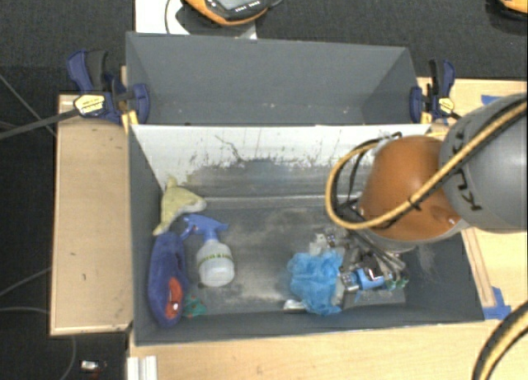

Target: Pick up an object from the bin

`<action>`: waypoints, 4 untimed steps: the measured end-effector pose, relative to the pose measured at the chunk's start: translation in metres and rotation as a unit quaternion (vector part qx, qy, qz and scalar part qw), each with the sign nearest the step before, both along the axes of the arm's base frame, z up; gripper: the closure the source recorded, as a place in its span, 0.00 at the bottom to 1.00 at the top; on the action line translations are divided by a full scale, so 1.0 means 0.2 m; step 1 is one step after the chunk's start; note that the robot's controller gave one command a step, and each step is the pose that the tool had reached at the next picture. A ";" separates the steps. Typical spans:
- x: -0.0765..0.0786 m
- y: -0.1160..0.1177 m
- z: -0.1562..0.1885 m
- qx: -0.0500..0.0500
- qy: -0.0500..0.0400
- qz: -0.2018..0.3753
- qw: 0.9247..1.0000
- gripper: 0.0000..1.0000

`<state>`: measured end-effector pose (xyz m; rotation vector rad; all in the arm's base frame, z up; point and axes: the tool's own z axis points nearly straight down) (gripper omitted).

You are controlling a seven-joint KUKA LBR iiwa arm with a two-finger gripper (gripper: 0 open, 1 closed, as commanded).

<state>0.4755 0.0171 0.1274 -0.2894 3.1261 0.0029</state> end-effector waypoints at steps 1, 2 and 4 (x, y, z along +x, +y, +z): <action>0.02 -0.01 -0.27 -0.006 -0.011 0.092 0.996 0.00; 0.01 -0.20 -0.28 -0.002 -0.004 -0.006 1.000 1.00; 0.01 -0.19 -0.28 -0.001 -0.005 -0.004 1.000 1.00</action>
Offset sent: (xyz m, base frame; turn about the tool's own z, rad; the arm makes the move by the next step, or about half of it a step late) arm 0.0016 -0.0393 -0.0574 0.0126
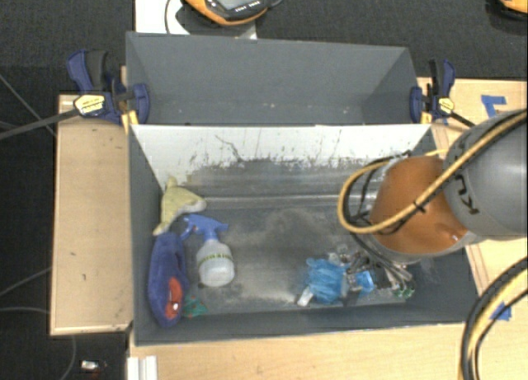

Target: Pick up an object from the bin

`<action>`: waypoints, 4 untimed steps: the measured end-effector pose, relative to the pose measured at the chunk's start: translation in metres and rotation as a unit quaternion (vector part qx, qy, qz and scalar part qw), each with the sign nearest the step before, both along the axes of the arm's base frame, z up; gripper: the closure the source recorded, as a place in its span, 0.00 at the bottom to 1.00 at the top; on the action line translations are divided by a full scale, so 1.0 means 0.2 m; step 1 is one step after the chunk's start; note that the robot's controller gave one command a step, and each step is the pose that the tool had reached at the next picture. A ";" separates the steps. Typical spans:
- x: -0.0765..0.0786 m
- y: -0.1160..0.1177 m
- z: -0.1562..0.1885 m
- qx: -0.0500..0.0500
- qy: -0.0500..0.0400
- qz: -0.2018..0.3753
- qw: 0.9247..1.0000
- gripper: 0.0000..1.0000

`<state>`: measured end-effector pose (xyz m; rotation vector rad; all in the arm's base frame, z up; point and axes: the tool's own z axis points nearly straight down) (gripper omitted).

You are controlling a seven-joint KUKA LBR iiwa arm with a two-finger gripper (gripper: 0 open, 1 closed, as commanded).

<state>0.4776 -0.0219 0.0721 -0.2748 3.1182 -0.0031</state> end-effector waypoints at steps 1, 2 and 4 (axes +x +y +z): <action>-0.01 0.00 0.12 0.000 0.002 0.001 1.000 1.00; 0.00 0.00 0.23 0.000 0.001 0.001 1.000 1.00; 0.00 0.00 0.33 0.000 -0.001 0.003 1.000 1.00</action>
Offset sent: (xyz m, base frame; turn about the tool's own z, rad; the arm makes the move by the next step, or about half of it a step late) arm -0.0019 0.0001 0.0569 -0.0008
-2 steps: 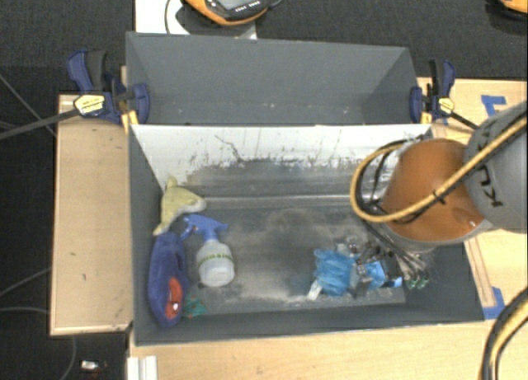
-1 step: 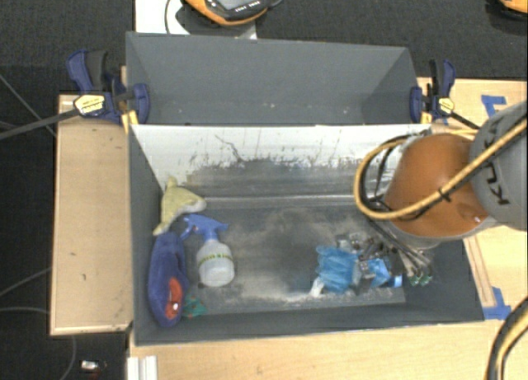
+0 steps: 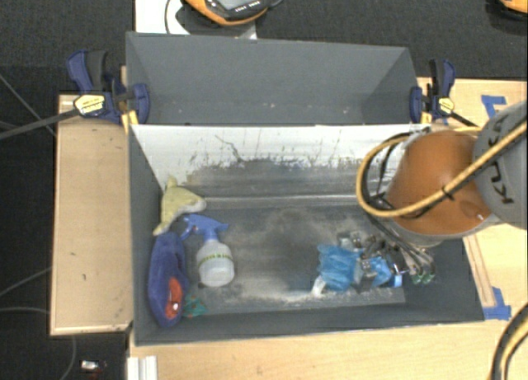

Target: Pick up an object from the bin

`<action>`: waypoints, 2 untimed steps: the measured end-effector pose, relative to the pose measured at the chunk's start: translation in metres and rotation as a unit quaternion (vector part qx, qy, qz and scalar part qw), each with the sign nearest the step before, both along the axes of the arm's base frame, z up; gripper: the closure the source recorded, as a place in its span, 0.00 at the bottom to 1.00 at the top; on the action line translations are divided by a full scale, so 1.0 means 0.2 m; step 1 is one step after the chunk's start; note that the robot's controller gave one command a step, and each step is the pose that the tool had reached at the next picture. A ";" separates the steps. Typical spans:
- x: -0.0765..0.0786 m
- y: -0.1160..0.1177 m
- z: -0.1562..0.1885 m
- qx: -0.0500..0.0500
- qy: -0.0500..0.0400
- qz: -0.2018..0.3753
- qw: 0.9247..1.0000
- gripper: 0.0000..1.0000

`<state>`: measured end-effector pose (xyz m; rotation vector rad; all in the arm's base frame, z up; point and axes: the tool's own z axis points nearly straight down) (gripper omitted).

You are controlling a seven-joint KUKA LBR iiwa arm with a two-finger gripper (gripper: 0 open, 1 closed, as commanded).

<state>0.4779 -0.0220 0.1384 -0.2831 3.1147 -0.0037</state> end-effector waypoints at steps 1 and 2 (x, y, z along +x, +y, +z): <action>0.00 0.00 0.10 0.000 0.001 0.000 1.000 1.00; 0.00 0.00 0.21 0.000 -0.001 0.000 1.000 1.00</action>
Offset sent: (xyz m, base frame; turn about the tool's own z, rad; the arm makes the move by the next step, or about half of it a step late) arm -0.0007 0.0000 0.0137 -0.0006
